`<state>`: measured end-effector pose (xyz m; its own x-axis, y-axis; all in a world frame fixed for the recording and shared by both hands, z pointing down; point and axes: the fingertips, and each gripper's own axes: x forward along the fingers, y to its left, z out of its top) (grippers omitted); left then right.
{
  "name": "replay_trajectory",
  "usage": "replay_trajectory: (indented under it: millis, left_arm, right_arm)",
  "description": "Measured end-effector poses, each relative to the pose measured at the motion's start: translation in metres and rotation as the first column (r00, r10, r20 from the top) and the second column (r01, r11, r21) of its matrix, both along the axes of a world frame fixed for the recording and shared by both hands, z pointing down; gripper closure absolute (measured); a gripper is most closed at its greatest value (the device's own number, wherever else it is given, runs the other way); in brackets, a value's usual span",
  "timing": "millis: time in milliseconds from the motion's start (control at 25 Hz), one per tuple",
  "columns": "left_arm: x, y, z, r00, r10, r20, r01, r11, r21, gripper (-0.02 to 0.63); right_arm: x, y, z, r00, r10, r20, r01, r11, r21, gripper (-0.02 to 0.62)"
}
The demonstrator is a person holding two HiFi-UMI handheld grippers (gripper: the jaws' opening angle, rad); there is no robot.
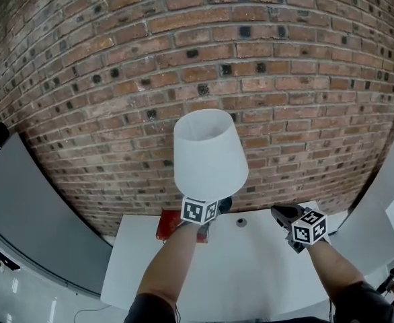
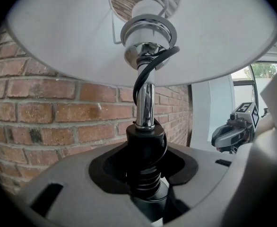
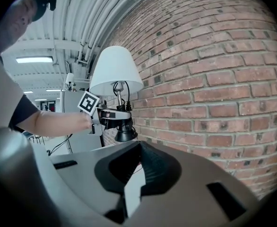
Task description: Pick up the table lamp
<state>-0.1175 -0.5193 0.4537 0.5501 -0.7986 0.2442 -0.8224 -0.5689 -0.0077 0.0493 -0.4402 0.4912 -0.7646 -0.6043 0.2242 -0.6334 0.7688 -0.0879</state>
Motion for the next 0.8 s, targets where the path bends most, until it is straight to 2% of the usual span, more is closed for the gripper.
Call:
replay_trajectory:
  millis: [360, 640, 800]
  left_arm:
    - [-0.002, 0.014, -0.053, 1.000, 0.032, 0.000, -0.032, 0.999, 0.011, 0.442]
    - [-0.014, 0.022, -0.091, 0.999, 0.027, -0.028, -0.027, 1.000, -0.008, 0.442]
    - [-0.022, 0.027, -0.115, 1.000, 0.018, -0.015, -0.018, 1.000, -0.013, 0.442]
  right_arm:
    - [-0.007, -0.005, -0.048, 1.000, -0.008, 0.006, 0.008, 0.999, 0.031, 0.601]
    - [-0.010, -0.013, -0.086, 0.999, -0.012, 0.030, 0.011, 0.999, 0.047, 0.601]
    - [-0.011, -0.018, -0.107, 1.000, -0.008, 0.016, 0.007, 0.998, 0.069, 0.601]
